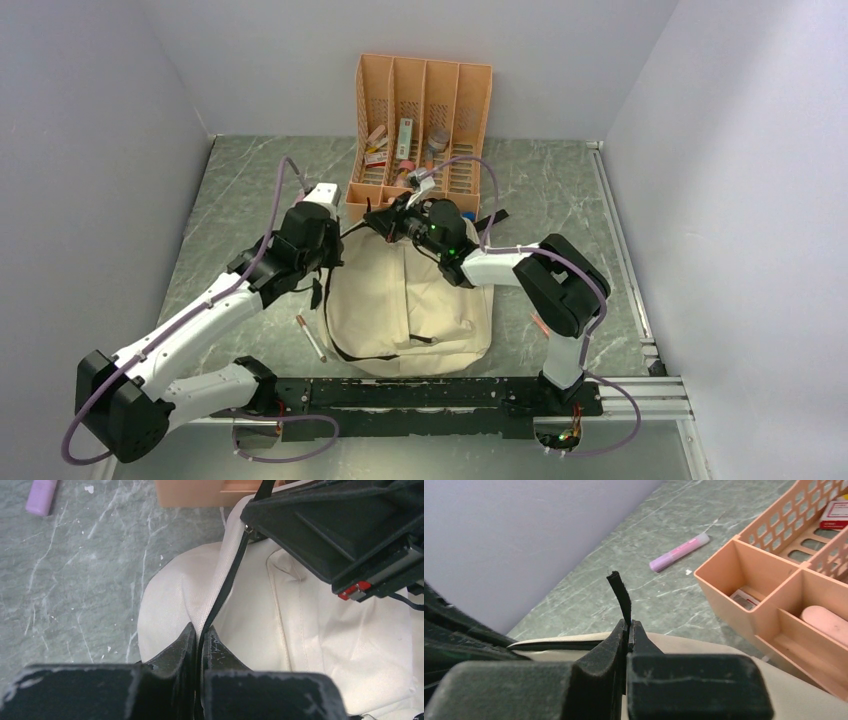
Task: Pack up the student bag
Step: Zip the student bag at the center of the board.
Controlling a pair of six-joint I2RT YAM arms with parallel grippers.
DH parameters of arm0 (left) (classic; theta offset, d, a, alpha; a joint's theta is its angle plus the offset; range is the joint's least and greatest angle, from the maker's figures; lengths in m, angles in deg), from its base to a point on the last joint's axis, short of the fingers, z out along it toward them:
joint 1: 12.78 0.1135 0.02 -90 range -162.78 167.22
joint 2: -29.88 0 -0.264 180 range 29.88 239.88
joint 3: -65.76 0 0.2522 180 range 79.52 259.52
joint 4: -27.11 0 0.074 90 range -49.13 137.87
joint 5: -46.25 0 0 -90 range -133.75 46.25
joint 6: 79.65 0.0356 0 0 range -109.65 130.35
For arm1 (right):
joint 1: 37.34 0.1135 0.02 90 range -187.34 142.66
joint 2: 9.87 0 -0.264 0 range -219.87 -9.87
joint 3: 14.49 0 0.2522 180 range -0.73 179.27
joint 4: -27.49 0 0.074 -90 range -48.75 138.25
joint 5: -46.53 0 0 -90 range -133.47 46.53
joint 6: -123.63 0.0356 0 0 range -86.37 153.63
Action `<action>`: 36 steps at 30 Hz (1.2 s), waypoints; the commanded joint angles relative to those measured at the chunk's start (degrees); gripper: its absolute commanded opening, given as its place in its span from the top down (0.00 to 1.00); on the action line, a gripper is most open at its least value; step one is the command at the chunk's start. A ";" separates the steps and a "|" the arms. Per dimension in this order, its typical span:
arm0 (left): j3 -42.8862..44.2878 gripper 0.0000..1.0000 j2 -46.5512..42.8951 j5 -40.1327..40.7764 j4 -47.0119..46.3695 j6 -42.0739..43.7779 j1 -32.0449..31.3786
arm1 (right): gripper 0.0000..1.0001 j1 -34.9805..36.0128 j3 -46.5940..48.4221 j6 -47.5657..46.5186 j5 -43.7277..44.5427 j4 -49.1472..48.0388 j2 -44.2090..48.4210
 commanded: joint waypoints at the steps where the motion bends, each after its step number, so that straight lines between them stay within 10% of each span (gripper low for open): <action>1: 1.19 0.95 -3.36 3.71 4.68 -0.74 0.00 | 1.00 -3.03 1.90 -5.50 10.45 6.82 -1.14; 36: 3.27 0.95 -2.08 11.10 12.52 -3.97 0.04 | 1.00 -4.61 0.79 -17.85 32.00 33.70 1.58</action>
